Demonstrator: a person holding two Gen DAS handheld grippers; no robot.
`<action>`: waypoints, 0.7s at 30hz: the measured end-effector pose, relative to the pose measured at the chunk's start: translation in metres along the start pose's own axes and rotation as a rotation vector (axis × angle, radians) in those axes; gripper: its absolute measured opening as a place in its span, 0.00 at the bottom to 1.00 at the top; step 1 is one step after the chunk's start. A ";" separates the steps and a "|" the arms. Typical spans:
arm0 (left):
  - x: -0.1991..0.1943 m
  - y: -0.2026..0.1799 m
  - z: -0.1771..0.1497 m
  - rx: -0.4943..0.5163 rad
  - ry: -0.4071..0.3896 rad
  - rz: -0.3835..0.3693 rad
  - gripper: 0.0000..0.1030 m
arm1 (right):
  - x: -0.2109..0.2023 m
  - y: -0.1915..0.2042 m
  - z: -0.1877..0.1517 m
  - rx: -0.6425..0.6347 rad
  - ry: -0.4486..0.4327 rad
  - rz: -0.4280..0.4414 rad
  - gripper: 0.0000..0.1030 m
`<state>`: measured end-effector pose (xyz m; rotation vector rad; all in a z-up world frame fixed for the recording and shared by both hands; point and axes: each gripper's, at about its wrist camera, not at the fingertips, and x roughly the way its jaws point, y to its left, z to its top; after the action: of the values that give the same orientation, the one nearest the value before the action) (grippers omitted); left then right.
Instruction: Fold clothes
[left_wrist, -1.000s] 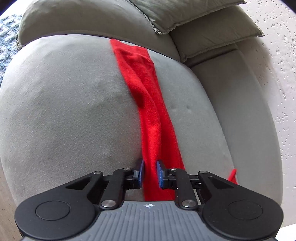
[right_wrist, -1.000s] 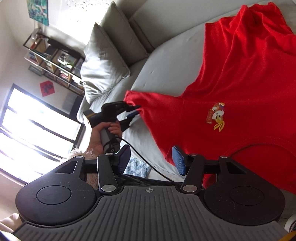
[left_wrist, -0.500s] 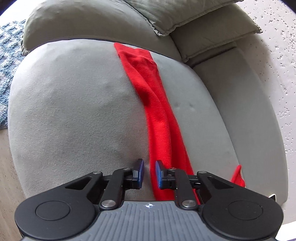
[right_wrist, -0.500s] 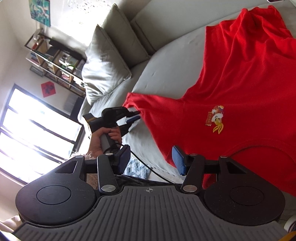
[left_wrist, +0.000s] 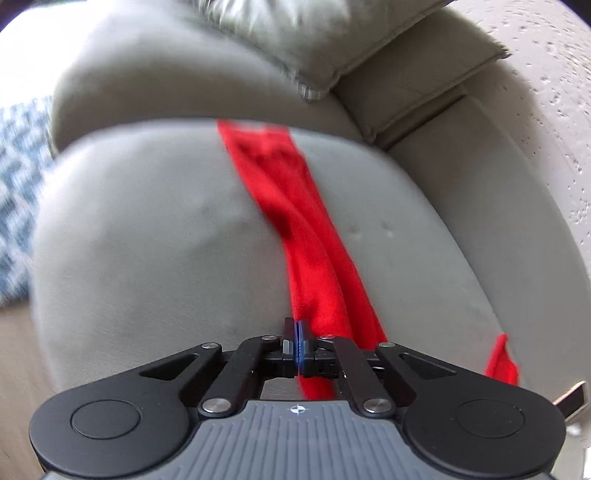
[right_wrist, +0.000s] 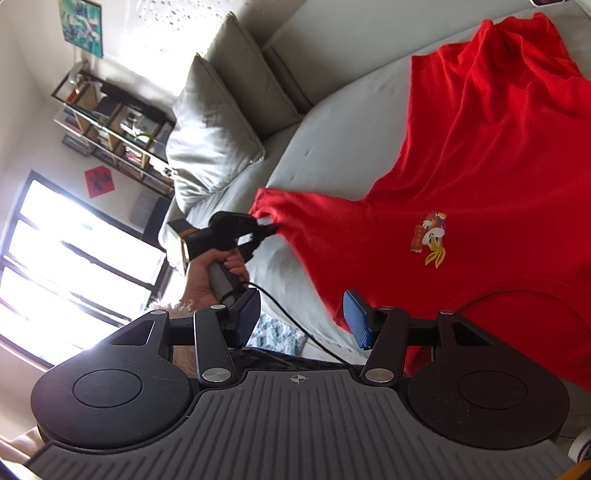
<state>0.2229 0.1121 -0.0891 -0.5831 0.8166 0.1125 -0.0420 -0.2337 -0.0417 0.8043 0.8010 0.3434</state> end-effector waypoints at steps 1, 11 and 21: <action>-0.008 0.001 0.000 0.006 -0.021 0.011 0.00 | -0.001 0.000 0.000 0.000 -0.003 0.002 0.55; -0.027 0.017 -0.006 -0.002 -0.013 0.130 0.12 | -0.027 -0.008 -0.004 0.004 -0.021 0.006 0.56; -0.131 -0.080 -0.094 0.392 -0.035 -0.182 0.30 | -0.123 -0.068 -0.026 0.110 -0.163 -0.162 0.58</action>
<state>0.0964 0.0113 -0.0096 -0.2814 0.7237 -0.2006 -0.1442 -0.3333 -0.0416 0.8527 0.7313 0.0886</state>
